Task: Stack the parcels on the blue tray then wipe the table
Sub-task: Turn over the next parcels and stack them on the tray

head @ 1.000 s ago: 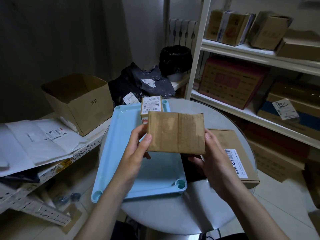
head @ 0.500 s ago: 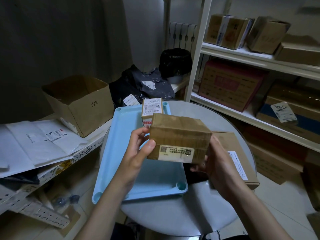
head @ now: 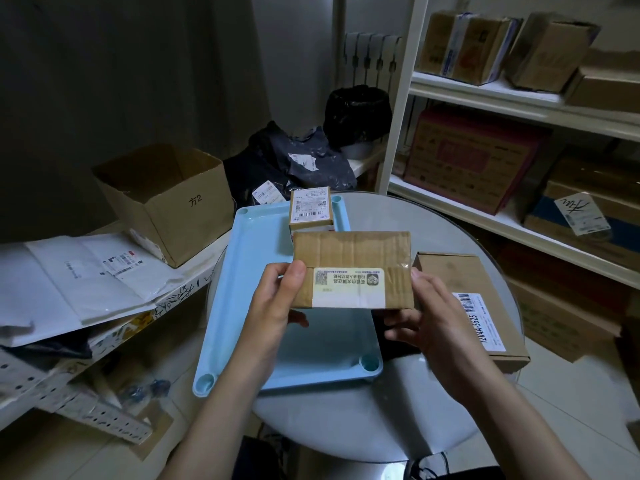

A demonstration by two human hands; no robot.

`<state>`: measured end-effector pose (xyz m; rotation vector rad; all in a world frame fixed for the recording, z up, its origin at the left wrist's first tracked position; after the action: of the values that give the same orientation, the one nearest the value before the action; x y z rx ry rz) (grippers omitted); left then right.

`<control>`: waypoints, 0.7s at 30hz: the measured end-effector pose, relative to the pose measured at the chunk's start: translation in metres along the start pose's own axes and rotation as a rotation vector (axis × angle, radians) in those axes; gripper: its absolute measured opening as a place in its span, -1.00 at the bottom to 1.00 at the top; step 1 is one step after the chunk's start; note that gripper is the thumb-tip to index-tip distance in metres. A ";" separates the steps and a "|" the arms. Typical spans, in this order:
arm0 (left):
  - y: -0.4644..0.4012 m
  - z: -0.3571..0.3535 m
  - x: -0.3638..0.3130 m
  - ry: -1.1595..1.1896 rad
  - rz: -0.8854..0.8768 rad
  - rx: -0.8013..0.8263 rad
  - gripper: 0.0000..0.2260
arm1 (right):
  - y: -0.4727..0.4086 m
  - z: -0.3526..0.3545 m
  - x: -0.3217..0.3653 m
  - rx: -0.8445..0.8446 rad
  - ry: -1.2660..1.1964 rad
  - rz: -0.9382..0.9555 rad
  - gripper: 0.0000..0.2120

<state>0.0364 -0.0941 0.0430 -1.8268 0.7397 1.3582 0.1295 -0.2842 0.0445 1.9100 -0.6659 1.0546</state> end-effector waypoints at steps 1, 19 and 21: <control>0.000 0.000 -0.001 -0.001 -0.009 -0.001 -0.64 | 0.000 0.001 -0.001 0.000 -0.004 0.001 -0.62; 0.001 -0.014 0.016 0.177 0.120 -0.070 -0.67 | 0.056 -0.037 0.017 0.030 0.219 0.473 -0.70; 0.001 -0.016 0.015 0.147 0.109 -0.063 -0.56 | 0.055 -0.035 0.018 0.017 0.229 0.483 -0.70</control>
<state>0.0489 -0.1082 0.0313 -1.9773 0.8938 1.3401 0.0824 -0.2835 0.0929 1.6431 -1.0138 1.5543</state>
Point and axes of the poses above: each hand's wrist, its own y-axis away from the middle knuckle, its own z-axis out of the back of the hand, x = y × z, the point moved 5 cm from there along -y, towards the middle knuckle, and after that the axes turned 15 degrees about -z, right-handed, at the moved point
